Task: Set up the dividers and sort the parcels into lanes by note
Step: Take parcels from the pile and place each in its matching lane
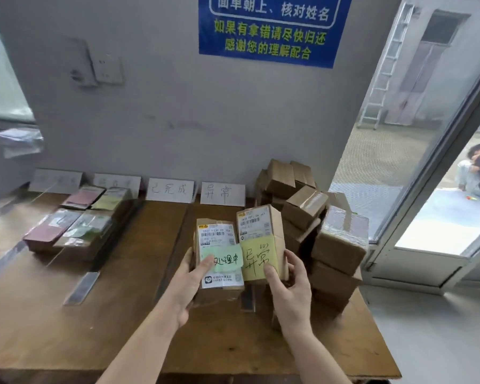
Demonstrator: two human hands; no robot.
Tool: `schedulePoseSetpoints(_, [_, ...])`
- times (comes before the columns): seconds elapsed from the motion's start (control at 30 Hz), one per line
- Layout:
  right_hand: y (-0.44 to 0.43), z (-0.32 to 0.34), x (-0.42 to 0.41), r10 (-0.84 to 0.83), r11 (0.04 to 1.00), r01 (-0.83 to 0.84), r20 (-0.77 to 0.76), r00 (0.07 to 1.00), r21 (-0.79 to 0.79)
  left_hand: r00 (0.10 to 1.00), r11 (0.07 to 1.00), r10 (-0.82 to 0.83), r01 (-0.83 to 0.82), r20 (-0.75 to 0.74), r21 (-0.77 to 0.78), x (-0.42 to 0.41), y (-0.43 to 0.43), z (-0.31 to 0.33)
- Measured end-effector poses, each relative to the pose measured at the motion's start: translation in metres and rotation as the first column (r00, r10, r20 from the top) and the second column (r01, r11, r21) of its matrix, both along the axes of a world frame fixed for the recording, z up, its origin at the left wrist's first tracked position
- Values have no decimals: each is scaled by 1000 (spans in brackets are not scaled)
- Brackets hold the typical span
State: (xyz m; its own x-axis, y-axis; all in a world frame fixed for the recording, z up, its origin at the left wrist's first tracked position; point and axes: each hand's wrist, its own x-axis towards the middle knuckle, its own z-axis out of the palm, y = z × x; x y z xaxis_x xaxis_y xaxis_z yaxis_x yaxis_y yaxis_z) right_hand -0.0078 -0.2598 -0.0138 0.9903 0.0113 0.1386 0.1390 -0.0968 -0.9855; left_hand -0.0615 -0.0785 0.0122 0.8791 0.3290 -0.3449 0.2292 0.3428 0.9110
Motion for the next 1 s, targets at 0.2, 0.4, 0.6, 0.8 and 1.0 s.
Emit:
schedulePoseSetpoints(0.2, [73,6,25,-1,999,5,-76,997,52,995,994,-86,89,-54,56,18,71,17])
schedulePoseSetpoints(0.4, [138,-1,59,-30,997,46,-209,978,70,998,997,-33,37,-55,67,45,131,12])
schedulePoseSetpoints(0.6, [169,-11,93,-47,998,59,-337,940,26,999,997,34,-33,-14,72,68,164,2])
schedulePoseSetpoints(0.8, [190,-37,143,-43,999,44,-481,876,-10,994,994,104,-103,-37,34,101,193,-14])
schedulePoseSetpoints(1.0, [209,-64,192,-11,1000,10,-605,796,-5,981,984,174,-176,-83,-19,133,217,-31])
